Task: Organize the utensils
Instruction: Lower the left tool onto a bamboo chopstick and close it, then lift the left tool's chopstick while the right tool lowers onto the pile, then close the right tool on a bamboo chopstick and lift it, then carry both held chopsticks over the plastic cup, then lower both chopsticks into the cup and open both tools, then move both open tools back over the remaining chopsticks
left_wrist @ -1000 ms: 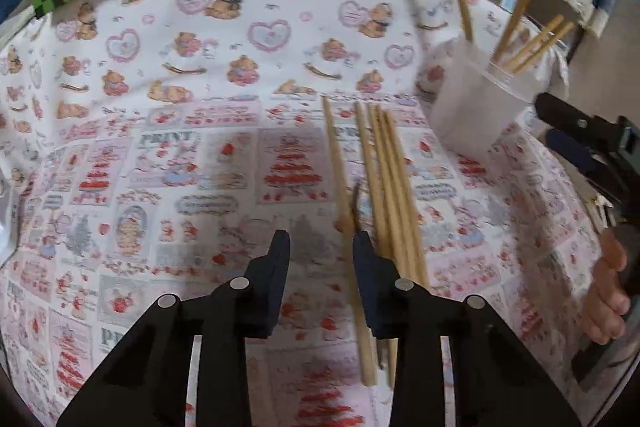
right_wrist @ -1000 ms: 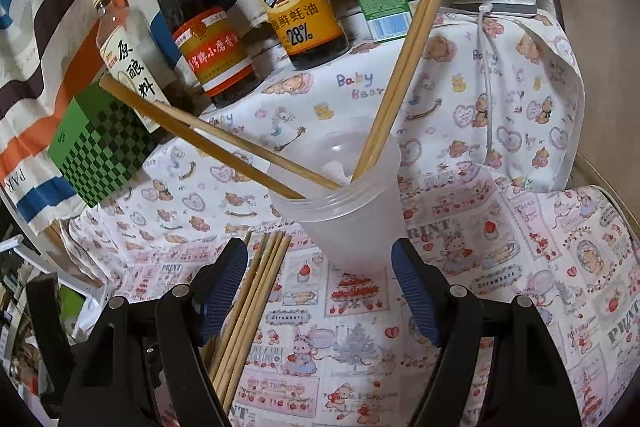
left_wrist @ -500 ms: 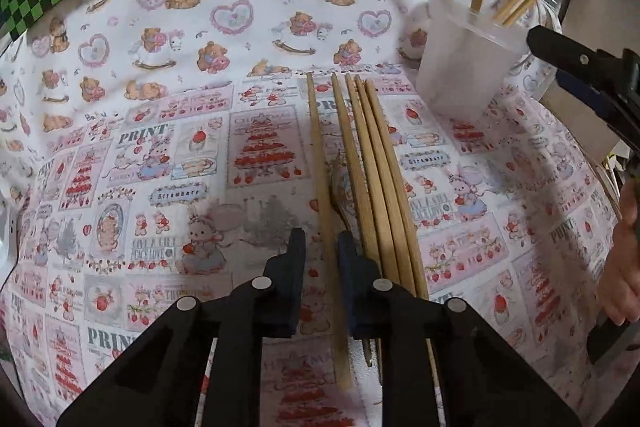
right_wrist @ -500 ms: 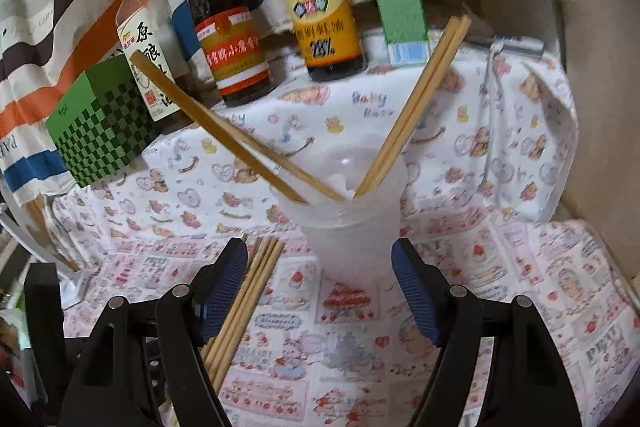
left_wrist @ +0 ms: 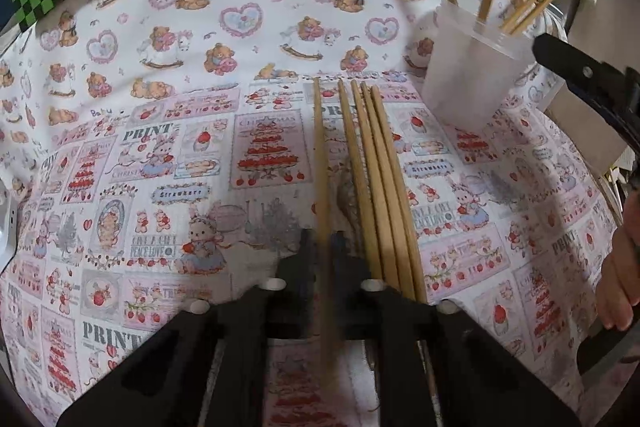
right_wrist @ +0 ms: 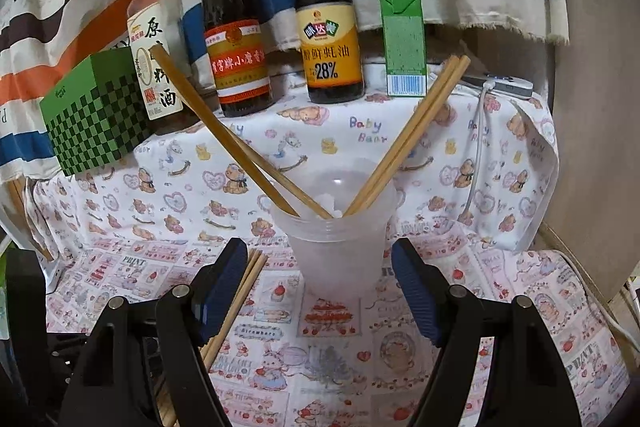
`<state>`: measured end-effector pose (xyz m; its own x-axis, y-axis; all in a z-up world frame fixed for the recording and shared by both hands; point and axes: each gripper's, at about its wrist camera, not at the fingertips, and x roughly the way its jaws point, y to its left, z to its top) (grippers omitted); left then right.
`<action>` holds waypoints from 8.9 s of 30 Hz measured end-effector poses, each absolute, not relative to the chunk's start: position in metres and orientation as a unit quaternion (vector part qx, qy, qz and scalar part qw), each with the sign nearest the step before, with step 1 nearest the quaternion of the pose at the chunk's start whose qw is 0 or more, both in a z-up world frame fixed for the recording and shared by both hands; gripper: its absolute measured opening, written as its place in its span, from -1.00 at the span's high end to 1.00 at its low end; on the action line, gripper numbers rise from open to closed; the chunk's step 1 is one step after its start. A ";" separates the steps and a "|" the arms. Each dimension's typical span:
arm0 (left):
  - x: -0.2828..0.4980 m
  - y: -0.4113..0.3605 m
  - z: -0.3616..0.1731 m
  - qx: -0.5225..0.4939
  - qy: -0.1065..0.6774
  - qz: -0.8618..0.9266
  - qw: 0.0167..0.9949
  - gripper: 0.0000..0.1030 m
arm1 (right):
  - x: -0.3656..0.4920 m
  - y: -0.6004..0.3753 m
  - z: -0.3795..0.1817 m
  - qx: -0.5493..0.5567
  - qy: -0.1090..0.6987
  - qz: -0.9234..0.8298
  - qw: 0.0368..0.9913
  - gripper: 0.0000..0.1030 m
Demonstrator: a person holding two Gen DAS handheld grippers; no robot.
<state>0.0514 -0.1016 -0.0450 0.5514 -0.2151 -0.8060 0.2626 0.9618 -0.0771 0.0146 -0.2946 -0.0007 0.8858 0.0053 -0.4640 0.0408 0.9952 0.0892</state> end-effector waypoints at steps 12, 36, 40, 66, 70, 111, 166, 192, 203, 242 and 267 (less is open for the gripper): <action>0.005 -0.070 0.025 -0.078 0.300 -0.183 0.933 0.88 | 0.004 -0.309 0.011 0.075 0.207 -0.044 0.974 -0.09; -0.009 0.001 0.053 -0.137 0.141 -0.113 0.974 0.89 | 0.016 -0.272 -0.010 0.068 0.299 0.119 0.944 0.31; -0.007 0.013 0.053 -0.159 0.138 -0.112 0.971 0.89 | 0.020 -0.255 -0.025 0.065 0.343 0.162 0.923 0.40; -0.025 0.038 0.073 -0.138 0.081 -0.043 0.986 0.89 | 0.091 -0.218 -0.052 0.041 0.463 0.010 0.885 0.60; -0.022 0.038 0.071 -0.134 0.085 -0.034 0.987 0.89 | 0.103 -0.211 -0.057 0.031 0.470 -0.004 0.882 0.60; -0.019 0.044 0.071 -0.160 0.110 -0.046 0.980 0.89 | 0.133 -0.214 -0.052 0.012 0.536 -0.009 0.844 0.87; -0.016 0.034 0.065 -0.156 0.136 -0.092 0.974 0.89 | -0.031 -0.266 0.056 0.091 0.101 0.148 0.980 0.86; -0.020 -0.146 0.168 -0.081 0.028 -0.233 0.969 0.89 | -0.064 -0.351 0.109 0.163 -0.103 0.007 0.981 0.86; 0.041 -0.187 0.124 -0.075 0.075 -0.213 0.971 0.89 | -0.016 -0.365 0.090 0.167 -0.065 -0.025 0.984 0.86; 0.039 -0.177 0.131 0.019 0.142 -0.192 0.971 -0.57 | 0.032 -0.392 0.041 0.199 0.161 0.061 0.965 0.10; 0.011 -0.048 0.033 -0.053 0.219 -0.079 0.971 -0.98 | 0.027 -0.307 -0.003 0.092 0.293 0.114 0.945 -0.16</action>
